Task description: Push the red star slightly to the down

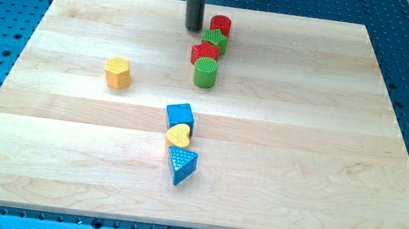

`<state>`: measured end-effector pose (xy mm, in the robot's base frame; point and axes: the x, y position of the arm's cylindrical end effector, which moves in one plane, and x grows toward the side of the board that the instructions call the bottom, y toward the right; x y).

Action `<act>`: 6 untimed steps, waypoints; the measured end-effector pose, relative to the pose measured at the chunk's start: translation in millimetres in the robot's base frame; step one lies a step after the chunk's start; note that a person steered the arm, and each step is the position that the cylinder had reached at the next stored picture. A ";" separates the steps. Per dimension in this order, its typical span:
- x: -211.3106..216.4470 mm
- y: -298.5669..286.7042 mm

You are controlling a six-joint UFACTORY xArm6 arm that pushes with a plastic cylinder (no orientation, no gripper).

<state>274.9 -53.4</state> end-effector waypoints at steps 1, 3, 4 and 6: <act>42.9 -7.3; 50.8 9.2; 56.2 13.7; 60.7 17.3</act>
